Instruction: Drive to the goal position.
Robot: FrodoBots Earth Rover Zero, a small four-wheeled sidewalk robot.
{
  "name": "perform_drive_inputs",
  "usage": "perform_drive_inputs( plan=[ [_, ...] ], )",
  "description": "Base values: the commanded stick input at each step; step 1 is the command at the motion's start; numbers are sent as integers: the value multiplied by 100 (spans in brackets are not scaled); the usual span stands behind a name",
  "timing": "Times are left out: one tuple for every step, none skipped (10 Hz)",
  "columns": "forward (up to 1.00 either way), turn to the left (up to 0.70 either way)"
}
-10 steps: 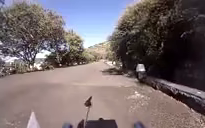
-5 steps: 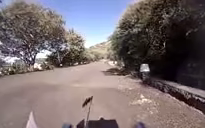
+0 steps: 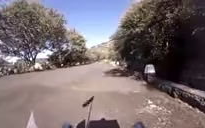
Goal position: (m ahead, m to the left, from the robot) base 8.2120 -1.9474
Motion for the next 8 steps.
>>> perform_drive_inputs(
  plan=[
    [50, 0],
    [50, 0],
    [50, 0],
    [50, 0],
    [50, 0],
    [50, 0],
    [50, 0],
    [50, 0]
  ],
)
